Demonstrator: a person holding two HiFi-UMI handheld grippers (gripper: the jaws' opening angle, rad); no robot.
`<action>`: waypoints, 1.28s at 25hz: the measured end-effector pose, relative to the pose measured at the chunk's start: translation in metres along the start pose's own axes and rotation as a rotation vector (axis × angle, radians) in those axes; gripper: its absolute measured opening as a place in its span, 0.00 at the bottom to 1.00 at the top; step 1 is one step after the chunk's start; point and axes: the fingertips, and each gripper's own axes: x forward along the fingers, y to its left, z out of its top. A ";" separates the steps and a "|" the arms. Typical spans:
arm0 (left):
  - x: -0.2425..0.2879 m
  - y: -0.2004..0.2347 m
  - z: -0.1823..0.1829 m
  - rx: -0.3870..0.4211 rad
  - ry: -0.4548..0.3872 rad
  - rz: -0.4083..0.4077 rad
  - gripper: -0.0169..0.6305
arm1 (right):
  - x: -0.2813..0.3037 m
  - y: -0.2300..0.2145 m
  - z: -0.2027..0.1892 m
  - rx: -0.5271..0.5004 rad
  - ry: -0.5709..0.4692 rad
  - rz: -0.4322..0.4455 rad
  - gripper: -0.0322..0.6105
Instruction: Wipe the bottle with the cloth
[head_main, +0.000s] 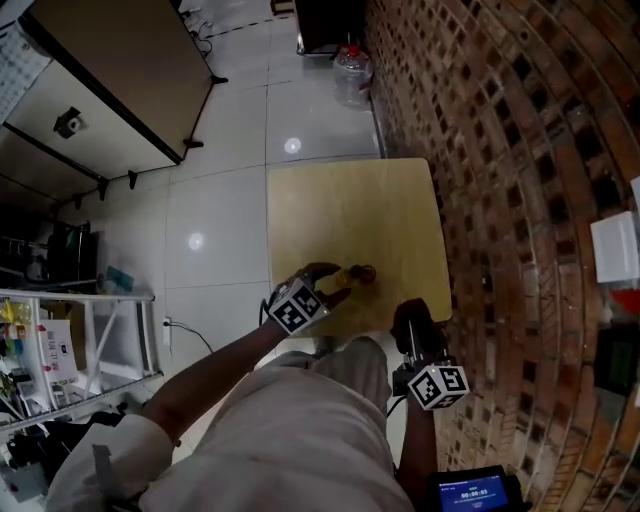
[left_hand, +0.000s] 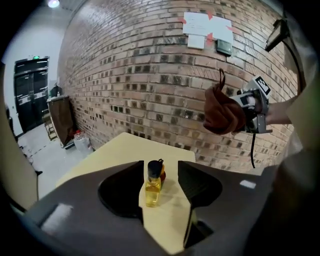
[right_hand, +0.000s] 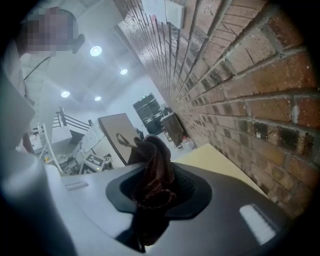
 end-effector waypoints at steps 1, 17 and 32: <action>0.005 0.001 -0.002 0.018 0.028 -0.006 0.38 | 0.001 -0.001 -0.001 0.005 0.005 -0.001 0.19; 0.084 0.011 -0.028 0.227 0.433 -0.024 0.47 | 0.071 -0.033 -0.003 -0.038 0.185 0.185 0.19; 0.081 0.009 -0.049 0.309 0.493 -0.082 0.31 | 0.085 -0.042 -0.034 -0.029 0.255 0.155 0.19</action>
